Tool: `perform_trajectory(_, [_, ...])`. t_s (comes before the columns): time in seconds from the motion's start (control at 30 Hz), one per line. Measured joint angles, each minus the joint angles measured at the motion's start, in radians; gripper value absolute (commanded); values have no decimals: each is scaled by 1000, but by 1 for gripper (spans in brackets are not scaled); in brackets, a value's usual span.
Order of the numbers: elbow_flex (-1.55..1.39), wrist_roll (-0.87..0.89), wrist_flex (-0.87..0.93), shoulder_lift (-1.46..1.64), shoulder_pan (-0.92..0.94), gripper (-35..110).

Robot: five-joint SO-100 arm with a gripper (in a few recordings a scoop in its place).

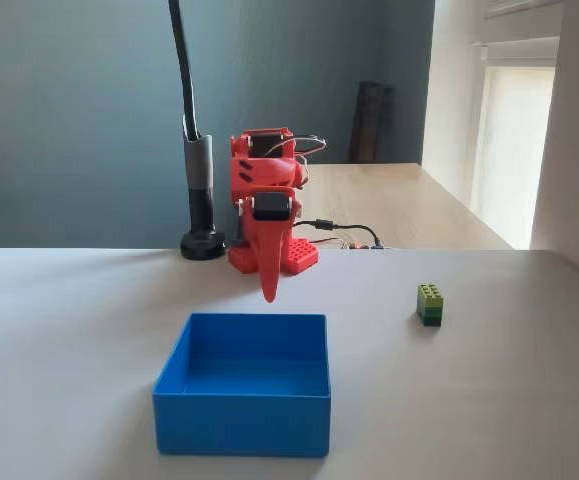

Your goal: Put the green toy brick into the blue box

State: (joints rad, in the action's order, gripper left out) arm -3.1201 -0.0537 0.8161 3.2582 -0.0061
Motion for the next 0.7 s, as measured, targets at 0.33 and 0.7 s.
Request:
perform_trajectory(0.33, [6, -46, 0, 0, -2, 0])
perform_trajectory(0.7, [192, -225, 0, -183, -110, 0])
